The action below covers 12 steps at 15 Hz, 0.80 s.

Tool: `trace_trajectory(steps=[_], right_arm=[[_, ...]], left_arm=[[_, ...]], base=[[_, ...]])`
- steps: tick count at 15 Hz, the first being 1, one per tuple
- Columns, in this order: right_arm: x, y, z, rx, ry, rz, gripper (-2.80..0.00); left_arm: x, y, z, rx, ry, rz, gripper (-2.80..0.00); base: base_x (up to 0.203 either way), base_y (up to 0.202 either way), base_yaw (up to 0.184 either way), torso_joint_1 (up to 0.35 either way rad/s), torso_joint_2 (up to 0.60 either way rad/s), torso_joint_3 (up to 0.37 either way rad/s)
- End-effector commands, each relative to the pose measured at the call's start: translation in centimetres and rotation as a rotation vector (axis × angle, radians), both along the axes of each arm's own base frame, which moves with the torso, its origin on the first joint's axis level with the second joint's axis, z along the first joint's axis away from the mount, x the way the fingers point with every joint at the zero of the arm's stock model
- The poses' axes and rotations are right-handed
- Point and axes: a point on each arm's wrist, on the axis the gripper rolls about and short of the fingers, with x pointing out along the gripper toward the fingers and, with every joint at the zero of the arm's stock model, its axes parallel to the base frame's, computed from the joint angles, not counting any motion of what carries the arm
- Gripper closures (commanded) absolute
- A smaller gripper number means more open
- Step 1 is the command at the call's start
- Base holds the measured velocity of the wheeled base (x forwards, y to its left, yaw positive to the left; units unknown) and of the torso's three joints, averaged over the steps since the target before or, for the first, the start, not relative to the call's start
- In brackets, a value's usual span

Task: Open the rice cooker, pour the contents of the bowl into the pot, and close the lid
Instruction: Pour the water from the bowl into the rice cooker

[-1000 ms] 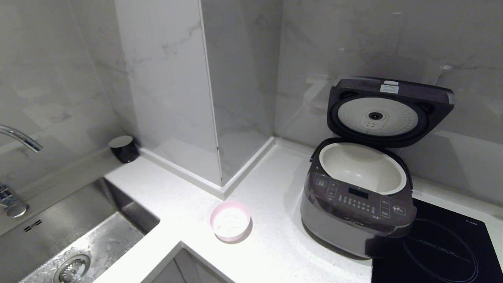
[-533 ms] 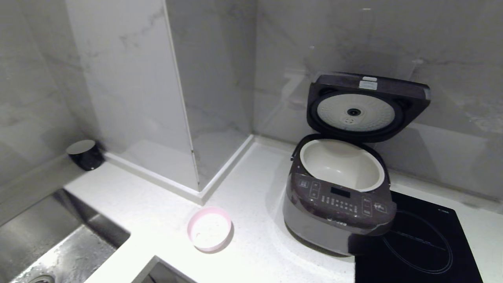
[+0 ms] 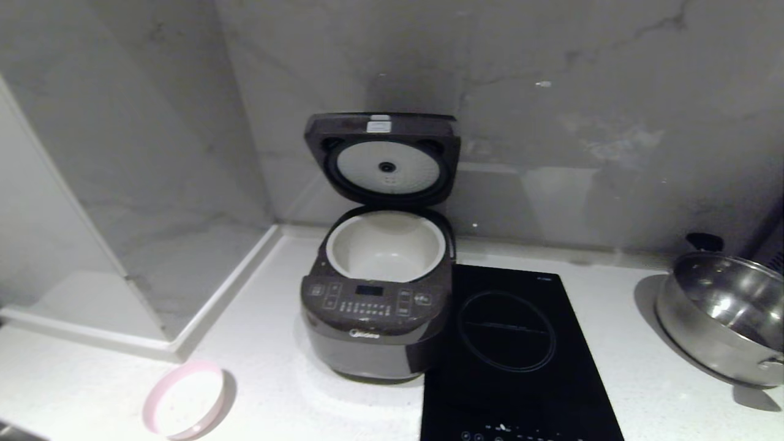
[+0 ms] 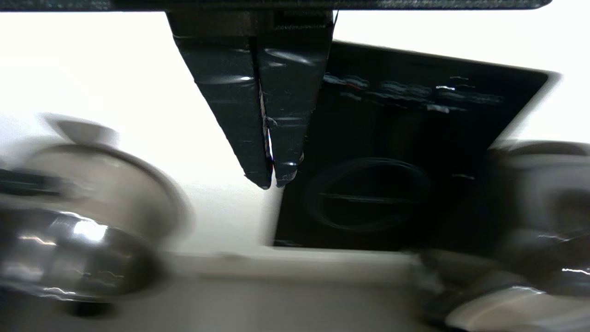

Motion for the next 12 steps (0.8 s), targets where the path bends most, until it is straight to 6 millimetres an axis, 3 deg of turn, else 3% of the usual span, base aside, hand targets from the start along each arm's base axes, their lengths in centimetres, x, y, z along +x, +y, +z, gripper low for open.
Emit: trace_trajectory(steps=[1, 12], right_arm=[[0.0, 0.0, -0.01, 0.0, 0.001, 0.002, 0.0], [0.0, 0.0, 0.01, 0.0, -0.001, 0.003, 0.0]], left_arm=[[0.02, 0.0, 0.0, 0.0, 0.002, 0.002, 0.0], [0.02, 0.0, 0.0, -0.004, 0.003, 0.003, 0.0]], base=[[0.007, -0.007, -0.176, 0.018, 0.01, -0.003], [0.001, 0.001, -0.01, 0.002, 0.0, 0.0]])
